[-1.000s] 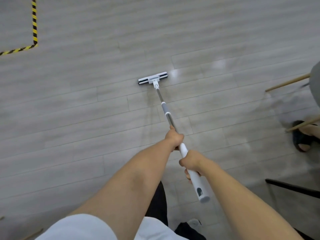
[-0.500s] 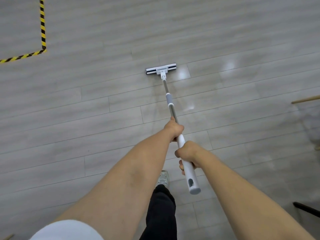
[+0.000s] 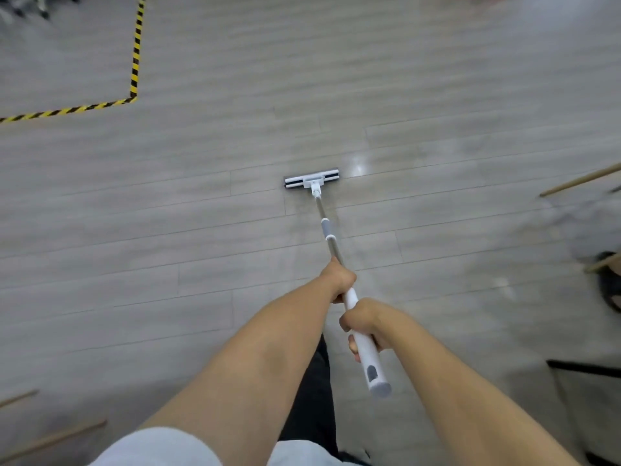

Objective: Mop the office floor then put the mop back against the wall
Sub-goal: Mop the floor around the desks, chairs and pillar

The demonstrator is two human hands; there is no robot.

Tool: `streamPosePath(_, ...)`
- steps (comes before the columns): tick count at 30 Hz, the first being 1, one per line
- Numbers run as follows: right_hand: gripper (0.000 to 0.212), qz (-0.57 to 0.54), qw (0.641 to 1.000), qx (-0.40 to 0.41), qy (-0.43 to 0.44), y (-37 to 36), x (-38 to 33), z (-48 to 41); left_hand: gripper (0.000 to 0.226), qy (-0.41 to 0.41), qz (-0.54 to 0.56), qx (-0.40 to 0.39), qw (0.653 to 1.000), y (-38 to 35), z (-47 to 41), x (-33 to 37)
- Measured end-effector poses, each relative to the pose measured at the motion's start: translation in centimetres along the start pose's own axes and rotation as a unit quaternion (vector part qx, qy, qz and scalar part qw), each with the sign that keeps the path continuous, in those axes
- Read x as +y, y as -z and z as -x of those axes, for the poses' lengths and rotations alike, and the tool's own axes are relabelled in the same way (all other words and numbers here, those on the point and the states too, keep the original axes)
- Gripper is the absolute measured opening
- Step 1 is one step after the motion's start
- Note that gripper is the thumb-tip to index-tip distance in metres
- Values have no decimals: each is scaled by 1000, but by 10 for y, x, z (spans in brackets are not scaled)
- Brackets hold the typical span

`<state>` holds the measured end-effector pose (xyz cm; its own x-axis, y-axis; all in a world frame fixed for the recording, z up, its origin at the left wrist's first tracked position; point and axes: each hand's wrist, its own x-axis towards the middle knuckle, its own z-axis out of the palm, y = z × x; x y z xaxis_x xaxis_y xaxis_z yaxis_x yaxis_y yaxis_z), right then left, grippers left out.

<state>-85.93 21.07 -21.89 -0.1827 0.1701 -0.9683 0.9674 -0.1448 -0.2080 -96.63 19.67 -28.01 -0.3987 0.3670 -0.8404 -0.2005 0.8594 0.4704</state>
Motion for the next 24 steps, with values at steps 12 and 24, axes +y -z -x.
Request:
streamPosePath(12,24,40,999,7,-5,-97,189,76,72,37,33,6,999,-105,137,-151)
streamPosePath(24,17,38,999,18,-5,-69,126,34,72,9,45,28,999,-71,64,-119)
